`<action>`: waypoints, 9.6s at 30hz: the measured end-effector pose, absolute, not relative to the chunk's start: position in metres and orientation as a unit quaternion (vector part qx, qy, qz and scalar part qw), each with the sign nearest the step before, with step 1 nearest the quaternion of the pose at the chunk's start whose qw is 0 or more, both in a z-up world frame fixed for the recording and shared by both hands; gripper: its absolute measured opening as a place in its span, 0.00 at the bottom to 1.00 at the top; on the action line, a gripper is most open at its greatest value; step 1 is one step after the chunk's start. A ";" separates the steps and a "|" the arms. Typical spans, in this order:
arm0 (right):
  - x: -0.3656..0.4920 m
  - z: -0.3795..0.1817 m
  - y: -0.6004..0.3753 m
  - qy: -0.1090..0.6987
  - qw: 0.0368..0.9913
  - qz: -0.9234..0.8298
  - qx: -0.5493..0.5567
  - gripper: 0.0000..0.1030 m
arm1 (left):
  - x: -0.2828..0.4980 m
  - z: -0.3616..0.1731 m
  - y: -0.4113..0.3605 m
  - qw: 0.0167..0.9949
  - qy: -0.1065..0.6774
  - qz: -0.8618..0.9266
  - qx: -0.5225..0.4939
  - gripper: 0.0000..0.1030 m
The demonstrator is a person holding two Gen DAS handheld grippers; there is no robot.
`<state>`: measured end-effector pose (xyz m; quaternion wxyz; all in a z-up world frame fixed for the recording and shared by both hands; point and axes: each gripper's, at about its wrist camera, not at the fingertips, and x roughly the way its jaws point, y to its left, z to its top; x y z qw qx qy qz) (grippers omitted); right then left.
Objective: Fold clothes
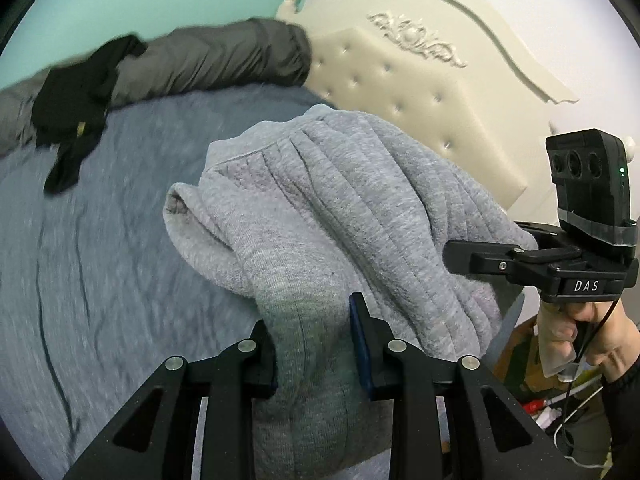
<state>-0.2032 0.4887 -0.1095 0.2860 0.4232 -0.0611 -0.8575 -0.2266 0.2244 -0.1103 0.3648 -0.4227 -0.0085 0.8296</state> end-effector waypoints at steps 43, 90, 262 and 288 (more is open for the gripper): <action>-0.269 -0.145 0.803 -0.124 0.127 -0.884 0.433 0.66 | -0.280 -0.127 0.471 0.399 -0.081 0.802 -0.436 0.43; -0.258 -0.171 0.802 -0.130 0.029 -0.918 0.372 0.04 | -0.258 -0.145 0.519 0.390 0.079 0.821 -0.409 0.43; 0.154 -0.056 0.594 -0.133 -0.099 -0.952 0.258 0.98 | 0.053 -0.011 0.265 0.399 0.047 0.876 -0.266 1.00; 0.154 -0.063 0.597 -0.138 -0.098 -0.949 0.266 0.98 | 0.057 -0.012 0.270 0.402 0.049 0.874 -0.269 1.00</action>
